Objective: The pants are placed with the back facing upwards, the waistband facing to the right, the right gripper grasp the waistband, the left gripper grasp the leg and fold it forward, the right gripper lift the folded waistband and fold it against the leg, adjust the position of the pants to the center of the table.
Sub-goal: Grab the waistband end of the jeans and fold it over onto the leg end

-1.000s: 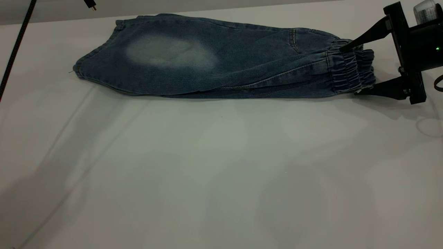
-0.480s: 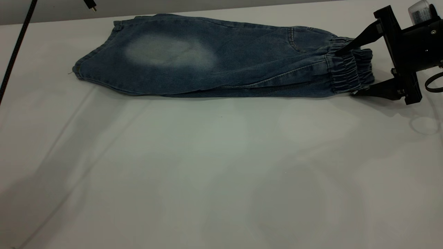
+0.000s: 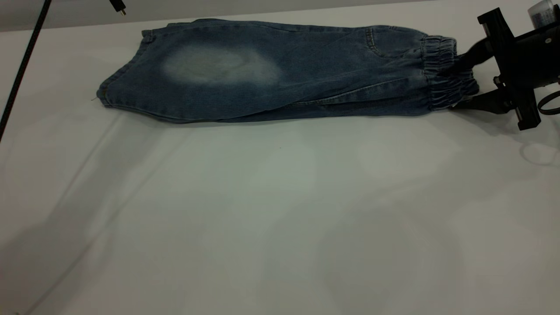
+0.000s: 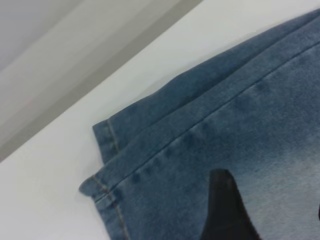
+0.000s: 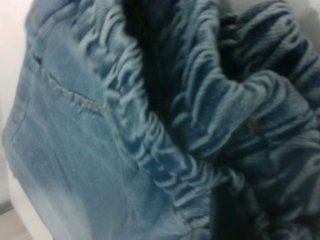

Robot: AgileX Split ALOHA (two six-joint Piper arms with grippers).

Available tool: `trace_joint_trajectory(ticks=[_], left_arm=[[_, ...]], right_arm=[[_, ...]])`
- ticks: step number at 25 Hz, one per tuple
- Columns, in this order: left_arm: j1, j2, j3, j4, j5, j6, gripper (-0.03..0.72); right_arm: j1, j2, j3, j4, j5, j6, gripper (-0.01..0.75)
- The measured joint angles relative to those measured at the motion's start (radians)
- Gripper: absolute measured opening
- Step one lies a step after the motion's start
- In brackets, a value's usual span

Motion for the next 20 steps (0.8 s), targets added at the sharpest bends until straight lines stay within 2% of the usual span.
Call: trace_joint_trajectory(ticks=[5,8,12,16,20], left_arm=[[-0.022,0.0,0.0,-0.012,0.005,0.006,0.4],[-0.05,0.0,0.0,-0.041,0.009,0.04,0.4],[-0.088,0.026,0.0,-0.096,-0.001,0.092,0.4],[-0.118,0.096,0.0,-0.153,-0.005,0.11,0.4],[-0.159,0.172,0.0,-0.167,-0.052,0.11,0.4]], right_arm=[[0.0,0.001,0.0,0.008,-0.004,-0.041,0.148],[-0.001,0.001,0.0,0.008,0.007,-0.058,0.087],[-0.002,0.001,0.0,0.022,0.062,-0.08,0.078],[-0.002,-0.009,0.0,0.019,0.177,-0.117,0.078],[-0.002,-0.046,0.0,0.019,0.245,-0.162,0.078]])
